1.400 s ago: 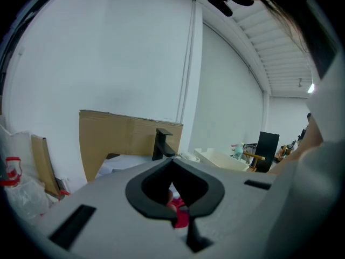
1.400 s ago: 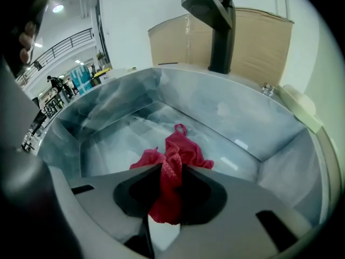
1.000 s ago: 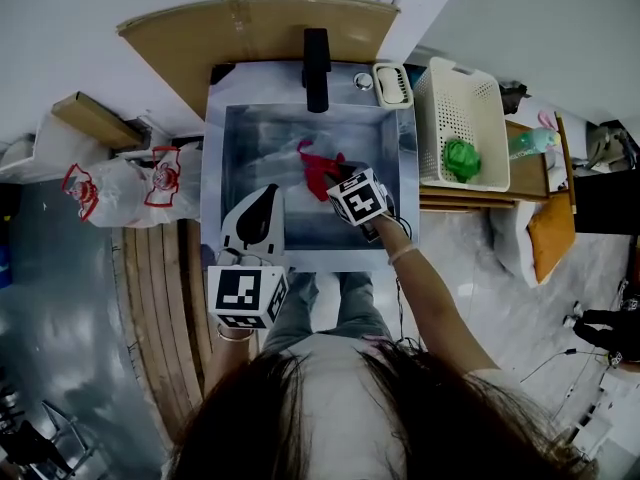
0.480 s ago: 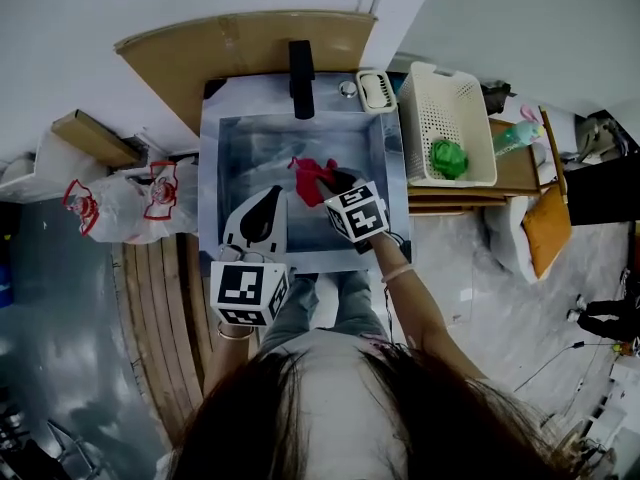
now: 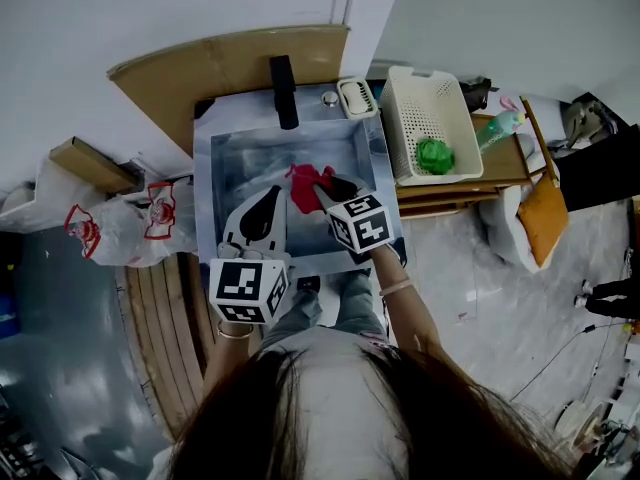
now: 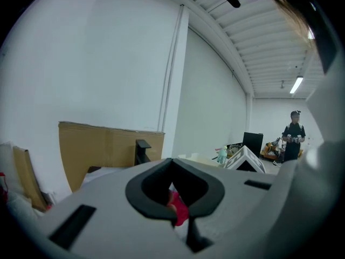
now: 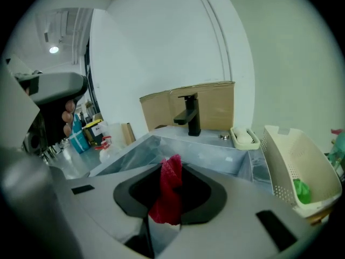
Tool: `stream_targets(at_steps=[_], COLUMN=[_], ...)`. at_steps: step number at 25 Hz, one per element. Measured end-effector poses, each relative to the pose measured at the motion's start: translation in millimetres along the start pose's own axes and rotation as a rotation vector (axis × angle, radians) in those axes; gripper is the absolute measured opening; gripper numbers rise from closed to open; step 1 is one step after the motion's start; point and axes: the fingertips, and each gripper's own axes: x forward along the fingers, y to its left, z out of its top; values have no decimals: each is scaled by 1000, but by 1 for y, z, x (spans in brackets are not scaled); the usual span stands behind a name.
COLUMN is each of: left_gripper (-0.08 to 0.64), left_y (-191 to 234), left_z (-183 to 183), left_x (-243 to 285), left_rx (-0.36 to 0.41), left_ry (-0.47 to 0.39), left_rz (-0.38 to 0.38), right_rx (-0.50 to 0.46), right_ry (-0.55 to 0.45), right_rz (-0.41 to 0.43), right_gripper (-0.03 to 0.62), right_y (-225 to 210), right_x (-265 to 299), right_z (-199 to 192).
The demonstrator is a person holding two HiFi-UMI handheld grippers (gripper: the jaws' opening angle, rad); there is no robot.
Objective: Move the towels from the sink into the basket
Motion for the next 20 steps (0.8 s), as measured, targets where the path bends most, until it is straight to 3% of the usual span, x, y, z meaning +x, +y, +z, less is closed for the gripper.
stream_targets(at_steps=[20], left_gripper=[3], left_y=[-67], left_z=[24], left_x=[35], left_rx=[56], left_ry=[-16], left_rz=[-140], right_rx=[39], right_ry=[-168], right_rz=[-55], right_gripper=[110], right_y=[-27], right_x=[-88], right_z=[31])
